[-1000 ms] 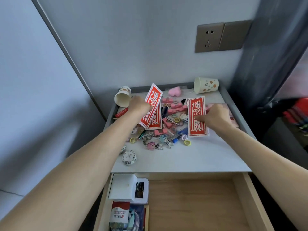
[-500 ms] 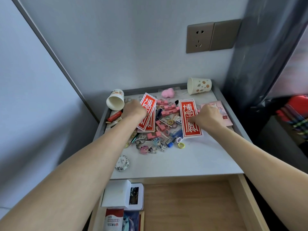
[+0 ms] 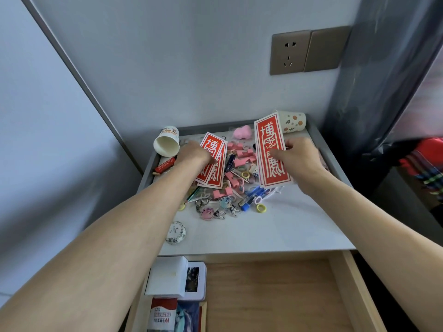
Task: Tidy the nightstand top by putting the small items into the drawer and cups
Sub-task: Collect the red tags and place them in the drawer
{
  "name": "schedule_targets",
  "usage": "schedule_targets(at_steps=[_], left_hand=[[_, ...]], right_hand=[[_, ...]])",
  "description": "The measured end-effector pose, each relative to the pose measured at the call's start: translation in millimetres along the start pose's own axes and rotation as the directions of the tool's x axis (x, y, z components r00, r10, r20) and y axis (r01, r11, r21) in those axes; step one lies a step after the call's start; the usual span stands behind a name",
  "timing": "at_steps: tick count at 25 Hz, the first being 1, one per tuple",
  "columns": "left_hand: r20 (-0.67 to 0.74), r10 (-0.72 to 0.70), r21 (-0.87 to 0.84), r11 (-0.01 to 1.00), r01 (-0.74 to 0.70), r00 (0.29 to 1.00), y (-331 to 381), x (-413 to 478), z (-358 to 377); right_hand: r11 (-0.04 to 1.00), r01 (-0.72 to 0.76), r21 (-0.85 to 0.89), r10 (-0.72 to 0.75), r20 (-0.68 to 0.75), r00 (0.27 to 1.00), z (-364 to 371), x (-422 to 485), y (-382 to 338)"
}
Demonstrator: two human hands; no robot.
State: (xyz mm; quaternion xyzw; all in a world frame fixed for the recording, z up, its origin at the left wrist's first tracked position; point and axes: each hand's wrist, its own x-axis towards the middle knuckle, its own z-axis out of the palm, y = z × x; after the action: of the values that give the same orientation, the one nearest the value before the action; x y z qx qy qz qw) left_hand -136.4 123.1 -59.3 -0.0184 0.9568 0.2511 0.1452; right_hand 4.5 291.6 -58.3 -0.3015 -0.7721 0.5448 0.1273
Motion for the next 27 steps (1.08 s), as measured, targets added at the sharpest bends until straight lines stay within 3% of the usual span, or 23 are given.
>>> schedule_targets(at_steps=[7, 9, 12, 14, 17, 23, 25, 27], left_hand=[[-0.043, 0.039, -0.404, 0.913, -0.053, 0.998, 2.4, -19.2, -26.8], [0.014, 0.081, -0.622, 0.781, -0.054, 0.997, 1.2, -41.7, -45.1], [0.236, 0.222, -0.831, 0.551, 0.078, 0.946, -19.9, -98.4, -55.2], [0.28, 0.256, -0.871, 0.474, 0.132, 0.926, -45.5, -137.2, -40.5], [0.21, 0.198, -0.917, 0.379, 0.123, 0.957, -79.8, -172.0, -15.0], [0.294, 0.169, -0.927, 0.291, 0.237, 0.941, -110.3, -195.0, -0.4], [0.326, 0.18, -0.927, 0.254, 0.276, 0.928, -115.7, -195.2, -2.3], [0.342, 0.249, -0.938, 0.155, 0.311, 0.906, -119.8, -190.8, -7.3]], right_hand=[[0.988, -0.043, 0.147, 0.027, 0.11, 0.994, 4.8, -26.6, -16.7], [0.982, -0.045, 0.182, 0.025, 0.113, 0.993, 5.0, -41.3, -24.4], [0.962, -0.021, 0.273, -0.015, 0.128, 0.992, 13.6, -78.9, -31.0], [0.941, -0.021, 0.338, -0.046, 0.188, 0.981, 27.1, -112.0, -26.4], [0.929, -0.017, 0.37, -0.092, 0.275, 0.957, 47.6, -150.9, -10.3], [0.974, 0.162, 0.16, -0.215, 0.412, 0.885, 60.4, -180.7, 6.5], [0.981, 0.129, 0.143, -0.182, 0.476, 0.861, 58.7, -185.9, 9.9], [0.984, 0.041, 0.171, -0.133, 0.57, 0.811, 56.5, -189.6, 12.8]])
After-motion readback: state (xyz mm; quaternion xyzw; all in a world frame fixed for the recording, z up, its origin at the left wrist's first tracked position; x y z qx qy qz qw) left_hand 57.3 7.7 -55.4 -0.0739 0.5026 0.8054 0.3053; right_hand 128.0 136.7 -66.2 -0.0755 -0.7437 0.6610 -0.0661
